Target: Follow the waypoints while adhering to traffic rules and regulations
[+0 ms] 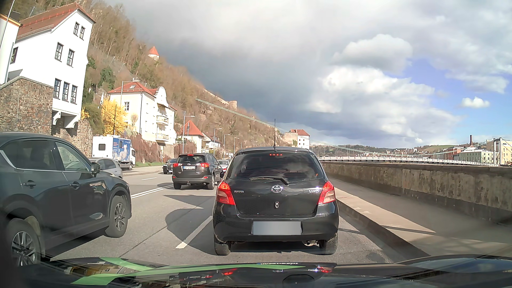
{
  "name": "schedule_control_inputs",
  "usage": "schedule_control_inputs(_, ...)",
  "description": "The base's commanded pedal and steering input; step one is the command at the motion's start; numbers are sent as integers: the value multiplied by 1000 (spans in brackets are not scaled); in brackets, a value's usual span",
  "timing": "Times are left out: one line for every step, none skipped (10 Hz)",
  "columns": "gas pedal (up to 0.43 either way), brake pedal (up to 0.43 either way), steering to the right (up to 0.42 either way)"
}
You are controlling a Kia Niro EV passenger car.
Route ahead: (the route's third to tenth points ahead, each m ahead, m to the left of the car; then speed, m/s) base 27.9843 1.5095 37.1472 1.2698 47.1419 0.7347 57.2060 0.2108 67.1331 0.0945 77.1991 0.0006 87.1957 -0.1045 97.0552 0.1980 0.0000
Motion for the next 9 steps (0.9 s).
schedule_control_inputs(0, 348, -3)
schedule_control_inputs(0, 341, -3)
schedule_control_inputs(0, 341, -3)
schedule_control_inputs(0, 348, -3)
schedule_control_inputs(0, 341, -3)
schedule_control_inputs(0, 341, -3)
schedule_control_inputs(0, 348, -3)
schedule_control_inputs(0, 341, -3)
schedule_control_inputs(0, 341, -3)
